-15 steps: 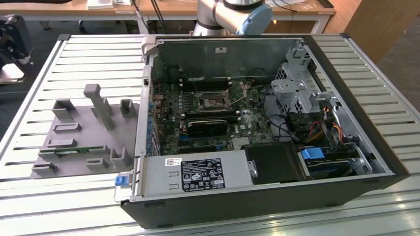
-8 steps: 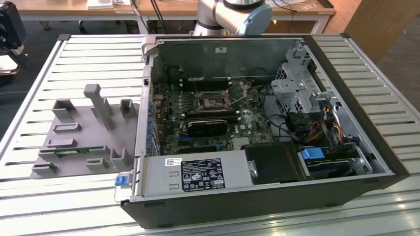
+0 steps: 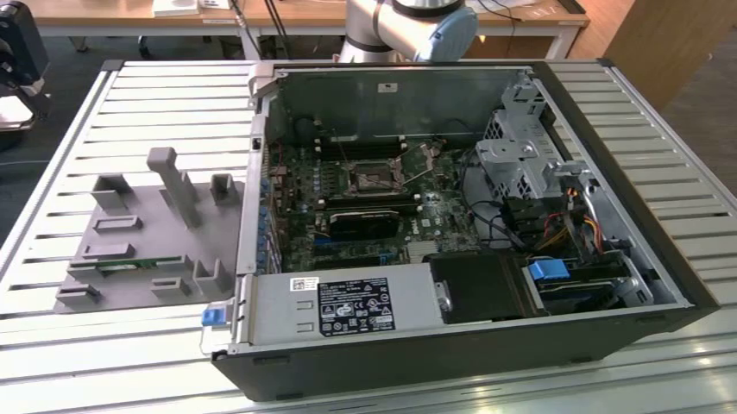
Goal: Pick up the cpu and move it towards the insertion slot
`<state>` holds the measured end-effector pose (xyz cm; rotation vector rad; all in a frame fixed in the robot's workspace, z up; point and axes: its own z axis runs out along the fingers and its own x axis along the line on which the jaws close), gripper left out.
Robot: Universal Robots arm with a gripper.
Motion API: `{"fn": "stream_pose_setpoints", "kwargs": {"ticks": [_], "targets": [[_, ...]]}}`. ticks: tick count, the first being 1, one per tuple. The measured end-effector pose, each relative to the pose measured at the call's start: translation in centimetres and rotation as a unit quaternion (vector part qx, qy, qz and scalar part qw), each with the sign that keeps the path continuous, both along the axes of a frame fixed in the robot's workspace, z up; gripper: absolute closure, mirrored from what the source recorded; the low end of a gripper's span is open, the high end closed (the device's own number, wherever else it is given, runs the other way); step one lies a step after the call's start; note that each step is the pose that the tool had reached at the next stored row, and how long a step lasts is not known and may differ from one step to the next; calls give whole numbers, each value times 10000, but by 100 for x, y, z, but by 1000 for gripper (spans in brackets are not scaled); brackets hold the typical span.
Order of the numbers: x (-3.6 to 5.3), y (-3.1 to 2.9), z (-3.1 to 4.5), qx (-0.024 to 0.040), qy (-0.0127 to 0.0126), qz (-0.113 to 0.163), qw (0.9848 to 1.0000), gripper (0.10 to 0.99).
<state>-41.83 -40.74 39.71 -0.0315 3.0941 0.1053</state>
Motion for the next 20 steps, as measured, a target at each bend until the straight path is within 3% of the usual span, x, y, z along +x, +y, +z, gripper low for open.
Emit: {"fn": "stream_pose_setpoints", "kwargs": {"ticks": [9,20], "targets": [[209,0,0,0,0,0,10000,545],[531,0,1,0,1,0,10000,545]]}}
